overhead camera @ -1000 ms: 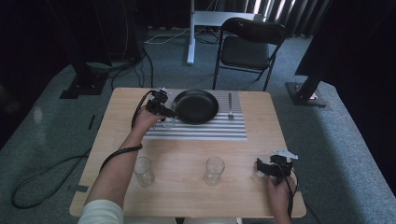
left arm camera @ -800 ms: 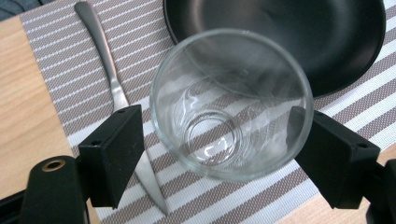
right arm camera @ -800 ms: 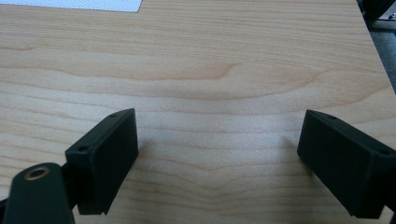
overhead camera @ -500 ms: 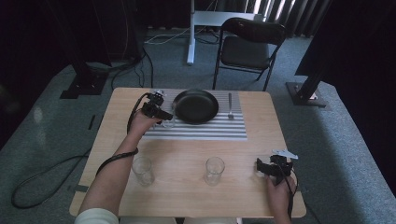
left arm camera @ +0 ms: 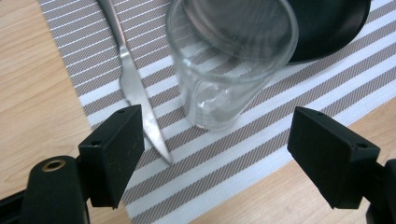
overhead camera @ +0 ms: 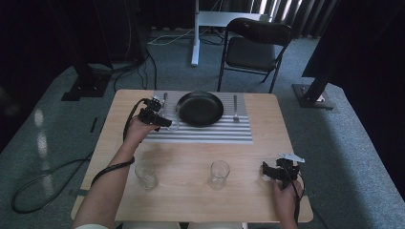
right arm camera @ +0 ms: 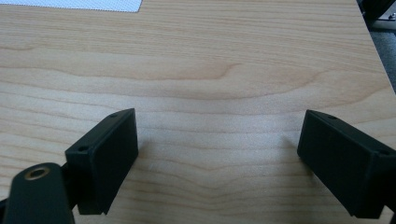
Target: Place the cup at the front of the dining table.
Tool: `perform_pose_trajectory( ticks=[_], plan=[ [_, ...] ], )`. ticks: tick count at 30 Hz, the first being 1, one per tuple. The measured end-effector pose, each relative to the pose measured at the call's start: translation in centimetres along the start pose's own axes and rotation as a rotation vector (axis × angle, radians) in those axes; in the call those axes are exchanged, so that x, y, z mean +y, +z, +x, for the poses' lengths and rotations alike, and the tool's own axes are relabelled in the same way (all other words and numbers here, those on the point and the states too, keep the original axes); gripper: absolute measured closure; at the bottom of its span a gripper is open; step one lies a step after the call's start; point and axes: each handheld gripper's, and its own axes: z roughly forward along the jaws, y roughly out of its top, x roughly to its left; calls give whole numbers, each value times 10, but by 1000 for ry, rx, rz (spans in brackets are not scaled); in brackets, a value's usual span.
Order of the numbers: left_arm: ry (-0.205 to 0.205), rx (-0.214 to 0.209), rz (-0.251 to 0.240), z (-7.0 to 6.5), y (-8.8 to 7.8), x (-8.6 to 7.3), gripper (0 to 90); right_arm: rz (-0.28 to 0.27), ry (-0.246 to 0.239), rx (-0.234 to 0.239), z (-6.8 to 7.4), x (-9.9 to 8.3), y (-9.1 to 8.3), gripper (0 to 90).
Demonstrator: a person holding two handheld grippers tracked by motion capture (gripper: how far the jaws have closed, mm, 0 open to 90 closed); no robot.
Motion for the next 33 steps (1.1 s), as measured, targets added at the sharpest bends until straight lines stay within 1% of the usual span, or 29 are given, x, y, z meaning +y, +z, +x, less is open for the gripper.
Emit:
perform_pose_trajectory(
  ticks=[4, 5, 6, 8, 10, 12, 16, 19, 20, 22, 23, 25, 28, 30, 33],
  plan=[
    [0, 5, -5, 2, -6, -4, 194, 0, 0, 0, 0, 0, 0, 117],
    [-7, 12, -6, 4, -9, -6, 194, 0, -1, 0, 0, 0, 0, 117],
    [-8, 9, -5, 5, -11, -8, 194, 0, 0, 0, 0, 0, 0, 117],
    [-19, 16, -8, 8, -15, -11, 194, 0, 0, 0, 0, 0, 0, 117],
    [-19, 13, -9, 9, -16, -13, 194, 0, 0, 0, 0, 0, 0, 117],
    [-25, 19, -1, 12, -19, -18, 194, 0, 0, 0, 0, 0, 0, 117],
    [-33, 16, -1, 14, -22, -24, 194, 0, 0, 0, 0, 0, 0, 117],
    [-40, 13, -5, 17, -25, -30, 194, 0, 0, 0, 0, 0, 0, 117],
    [-45, 4, -6, 18, -26, -32, 194, 0, 0, 0, 0, 0, 0, 117],
    [-47, 8, 0, 19, -27, -34, 194, 0, 0, 0, 0, 0, 0, 117],
    [-48, 14, 3, 21, -28, -38, 194, 0, 0, 0, 0, 0, 0, 117],
    [-43, 11, 6, 23, -32, -44, 194, 0, 0, 0, 0, 0, 0, 117],
    [-42, 21, 10, 25, -36, -49, 194, 0, 0, 0, 0, 0, 0, 117],
    [-54, 16, 4, 27, -40, -53, 194, 0, 0, 0, 0, 0, 0, 117],
    [-61, 21, 0, 30, -43, -59, 194, 0, 0, 0, 0, 0, 0, 117]
  ],
)
